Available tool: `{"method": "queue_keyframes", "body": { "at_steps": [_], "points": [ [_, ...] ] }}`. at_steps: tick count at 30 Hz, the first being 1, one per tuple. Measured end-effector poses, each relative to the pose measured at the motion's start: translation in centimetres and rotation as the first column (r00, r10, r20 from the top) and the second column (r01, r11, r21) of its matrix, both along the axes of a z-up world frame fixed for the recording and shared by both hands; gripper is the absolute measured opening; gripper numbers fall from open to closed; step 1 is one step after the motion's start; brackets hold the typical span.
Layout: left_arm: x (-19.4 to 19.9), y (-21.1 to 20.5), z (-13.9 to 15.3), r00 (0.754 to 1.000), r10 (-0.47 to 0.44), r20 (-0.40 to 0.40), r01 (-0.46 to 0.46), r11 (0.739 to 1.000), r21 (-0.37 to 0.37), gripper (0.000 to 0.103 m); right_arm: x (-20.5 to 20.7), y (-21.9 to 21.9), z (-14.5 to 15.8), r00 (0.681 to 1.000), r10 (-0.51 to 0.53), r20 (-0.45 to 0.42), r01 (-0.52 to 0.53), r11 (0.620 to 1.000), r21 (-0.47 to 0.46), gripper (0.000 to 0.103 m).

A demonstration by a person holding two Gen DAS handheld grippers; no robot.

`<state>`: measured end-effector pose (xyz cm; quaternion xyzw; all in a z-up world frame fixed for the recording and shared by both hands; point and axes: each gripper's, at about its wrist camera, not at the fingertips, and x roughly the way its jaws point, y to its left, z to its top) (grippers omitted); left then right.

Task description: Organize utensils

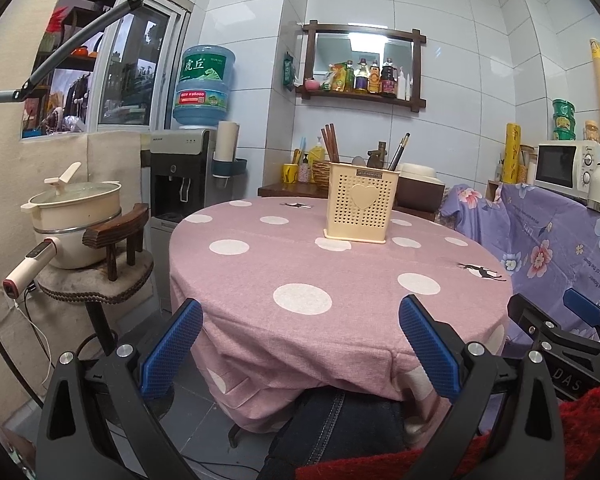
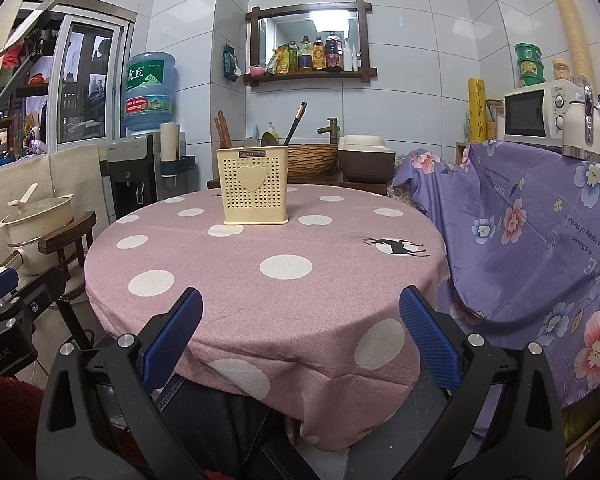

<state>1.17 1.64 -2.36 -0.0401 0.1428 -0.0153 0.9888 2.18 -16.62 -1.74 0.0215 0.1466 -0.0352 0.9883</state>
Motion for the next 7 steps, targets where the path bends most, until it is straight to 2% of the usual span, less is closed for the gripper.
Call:
{"method": "queue_keyframes", "body": {
  "at_steps": [7],
  "points": [
    [0.1, 0.0, -0.05, 1.0, -0.003, -0.003, 0.003, 1.0, 0.001, 0.098, -0.02, 0.03, -0.02, 1.0, 0.0, -0.001, 0.0, 1.0, 0.0, 0.097]
  ]
}}
